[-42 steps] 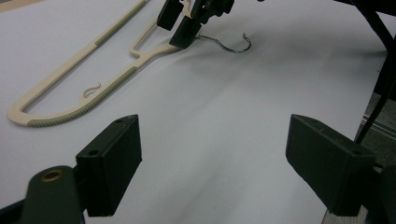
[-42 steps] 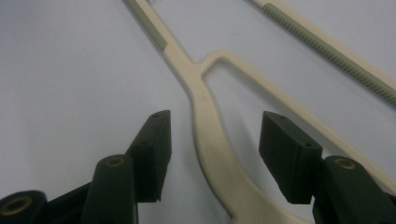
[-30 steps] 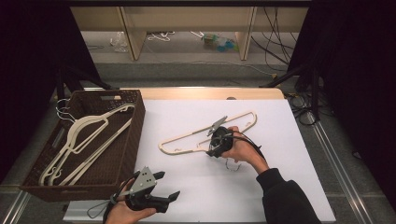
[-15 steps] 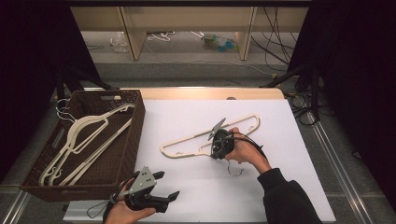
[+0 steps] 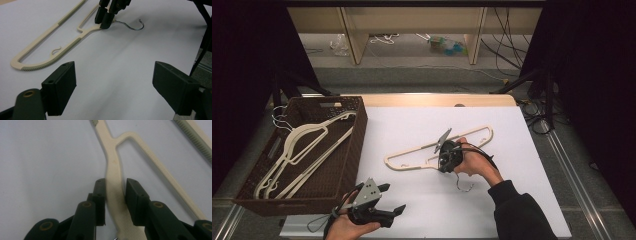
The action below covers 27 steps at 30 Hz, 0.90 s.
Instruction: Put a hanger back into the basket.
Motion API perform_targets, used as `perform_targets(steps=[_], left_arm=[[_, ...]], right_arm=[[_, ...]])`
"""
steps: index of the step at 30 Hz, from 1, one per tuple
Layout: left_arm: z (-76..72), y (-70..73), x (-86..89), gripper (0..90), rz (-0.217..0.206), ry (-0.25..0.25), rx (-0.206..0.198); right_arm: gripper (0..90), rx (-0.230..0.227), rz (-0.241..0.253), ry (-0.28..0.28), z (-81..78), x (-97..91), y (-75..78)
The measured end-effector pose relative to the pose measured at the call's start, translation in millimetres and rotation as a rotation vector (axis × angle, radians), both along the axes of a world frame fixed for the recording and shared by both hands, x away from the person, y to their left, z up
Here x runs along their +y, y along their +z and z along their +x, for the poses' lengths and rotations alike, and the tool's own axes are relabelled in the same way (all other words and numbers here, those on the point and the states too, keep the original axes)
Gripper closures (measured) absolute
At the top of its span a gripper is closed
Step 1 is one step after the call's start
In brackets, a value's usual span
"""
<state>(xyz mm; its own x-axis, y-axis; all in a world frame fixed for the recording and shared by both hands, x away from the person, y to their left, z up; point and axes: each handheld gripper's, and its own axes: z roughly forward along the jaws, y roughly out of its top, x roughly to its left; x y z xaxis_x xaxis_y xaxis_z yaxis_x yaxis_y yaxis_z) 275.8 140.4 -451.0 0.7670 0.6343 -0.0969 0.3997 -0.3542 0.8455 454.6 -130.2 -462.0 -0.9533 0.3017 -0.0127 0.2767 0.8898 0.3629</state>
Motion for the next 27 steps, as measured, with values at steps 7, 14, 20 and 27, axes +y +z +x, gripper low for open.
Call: perform_targets(steps=[7,14,20,27], left_arm=[[7.8,-1.2,-2.6,19.4,0.020,0.002,-0.015],[30.9,-8.9,-15.6,20.3,0.077,0.014,-0.036],[61.1,-20.5,-30.2,23.7,0.203,0.050,-0.085],[89.4,-29.8,-51.8,28.3,0.354,0.042,-0.167]], right_arm=[[72.0,-0.010,-0.004,0.041,-0.6,0.4,1.1],[72.3,-0.003,0.017,0.050,0.2,-1.8,7.1],[72.4,-0.003,0.020,0.049,0.6,-1.5,9.1],[72.7,0.008,0.025,0.054,0.2,-1.6,11.9]])
